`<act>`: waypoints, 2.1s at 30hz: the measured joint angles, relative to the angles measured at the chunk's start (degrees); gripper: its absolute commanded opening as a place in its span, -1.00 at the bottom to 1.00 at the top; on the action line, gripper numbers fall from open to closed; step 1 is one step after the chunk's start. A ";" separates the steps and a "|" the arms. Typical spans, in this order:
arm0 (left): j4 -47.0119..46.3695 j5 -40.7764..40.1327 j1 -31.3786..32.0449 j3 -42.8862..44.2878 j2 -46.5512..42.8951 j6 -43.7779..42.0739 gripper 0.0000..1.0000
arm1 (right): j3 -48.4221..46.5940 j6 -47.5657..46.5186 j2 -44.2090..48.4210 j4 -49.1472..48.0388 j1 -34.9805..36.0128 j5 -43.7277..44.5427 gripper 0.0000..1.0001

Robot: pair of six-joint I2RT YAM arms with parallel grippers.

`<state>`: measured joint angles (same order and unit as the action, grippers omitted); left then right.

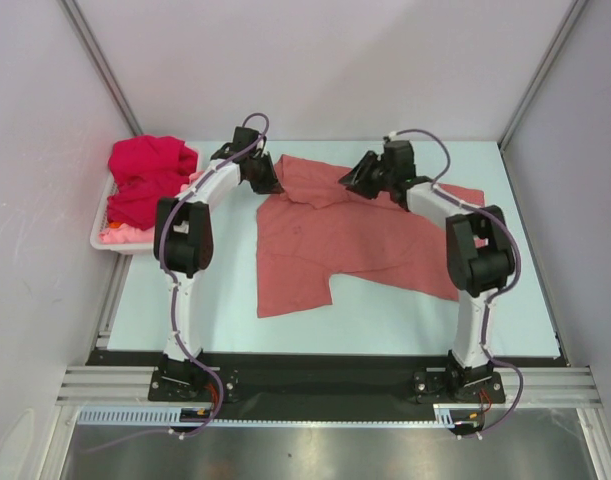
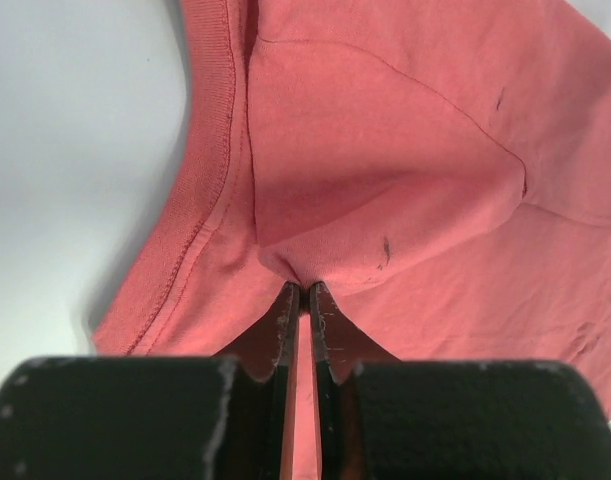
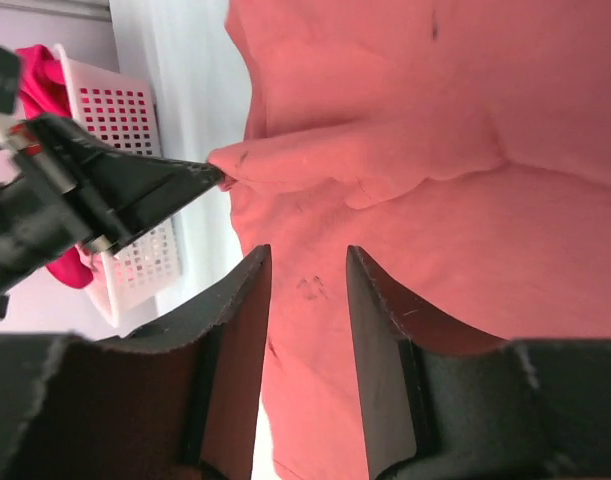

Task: Fold and stack the t-shirts
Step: Fold the tshirt

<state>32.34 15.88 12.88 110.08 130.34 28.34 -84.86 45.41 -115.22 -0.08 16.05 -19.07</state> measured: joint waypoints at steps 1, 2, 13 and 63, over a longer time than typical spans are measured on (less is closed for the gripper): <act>-0.04 0.02 0.00 0.02 0.00 -0.13 -0.81 | 0.00 1.22 -1.40 -0.94 0.79 -0.44 -0.16; -0.02 0.02 0.00 0.02 0.00 -0.31 -0.81 | 0.00 2.67 -3.08 -2.05 1.51 -0.85 -0.13; -0.31 0.07 -0.17 2.75 1.66 -1.01 -0.82 | 0.92 9.03 -8.39 -5.25 5.60 -2.32 -0.18; -15.41 8.31 -1.20 3.78 6.58 2.25 -0.77 | -10.78 20.96 -19.37 -3.32 7.58 4.09 -1.00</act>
<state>16.93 24.18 11.68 113.86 136.92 30.59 -95.64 66.37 -134.58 -3.40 23.64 -14.98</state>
